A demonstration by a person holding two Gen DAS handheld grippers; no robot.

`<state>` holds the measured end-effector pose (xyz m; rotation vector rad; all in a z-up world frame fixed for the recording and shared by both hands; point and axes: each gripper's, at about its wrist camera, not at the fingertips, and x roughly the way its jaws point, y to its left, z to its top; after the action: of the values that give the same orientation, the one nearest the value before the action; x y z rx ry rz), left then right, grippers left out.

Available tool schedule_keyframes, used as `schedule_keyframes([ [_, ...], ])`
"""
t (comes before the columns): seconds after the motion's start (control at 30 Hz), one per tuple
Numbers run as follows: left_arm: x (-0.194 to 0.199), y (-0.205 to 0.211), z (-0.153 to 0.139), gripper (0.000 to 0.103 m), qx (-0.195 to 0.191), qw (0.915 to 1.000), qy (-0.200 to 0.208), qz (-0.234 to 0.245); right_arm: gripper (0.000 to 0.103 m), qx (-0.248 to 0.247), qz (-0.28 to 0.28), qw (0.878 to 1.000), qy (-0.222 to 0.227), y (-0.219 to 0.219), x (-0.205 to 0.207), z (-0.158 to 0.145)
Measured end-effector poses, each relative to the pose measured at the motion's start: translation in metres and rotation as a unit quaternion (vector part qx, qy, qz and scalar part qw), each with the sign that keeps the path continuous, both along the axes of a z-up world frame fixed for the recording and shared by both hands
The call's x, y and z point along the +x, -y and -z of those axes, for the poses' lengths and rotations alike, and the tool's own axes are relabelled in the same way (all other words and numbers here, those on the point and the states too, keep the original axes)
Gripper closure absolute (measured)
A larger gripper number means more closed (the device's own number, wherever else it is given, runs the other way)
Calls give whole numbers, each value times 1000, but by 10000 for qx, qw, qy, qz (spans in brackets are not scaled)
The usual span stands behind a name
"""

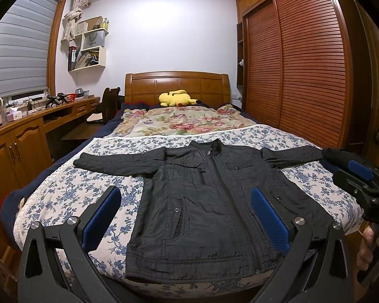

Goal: Fold large clothes

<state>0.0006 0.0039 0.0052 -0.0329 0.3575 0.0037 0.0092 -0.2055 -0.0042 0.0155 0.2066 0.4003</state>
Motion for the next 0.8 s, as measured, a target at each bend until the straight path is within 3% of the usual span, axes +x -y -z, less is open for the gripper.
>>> schedule_keyframes([
  [0.8, -1, 4, -4, 0, 14, 10000, 29, -9, 0, 58, -55, 10000, 56, 2, -2, -1],
])
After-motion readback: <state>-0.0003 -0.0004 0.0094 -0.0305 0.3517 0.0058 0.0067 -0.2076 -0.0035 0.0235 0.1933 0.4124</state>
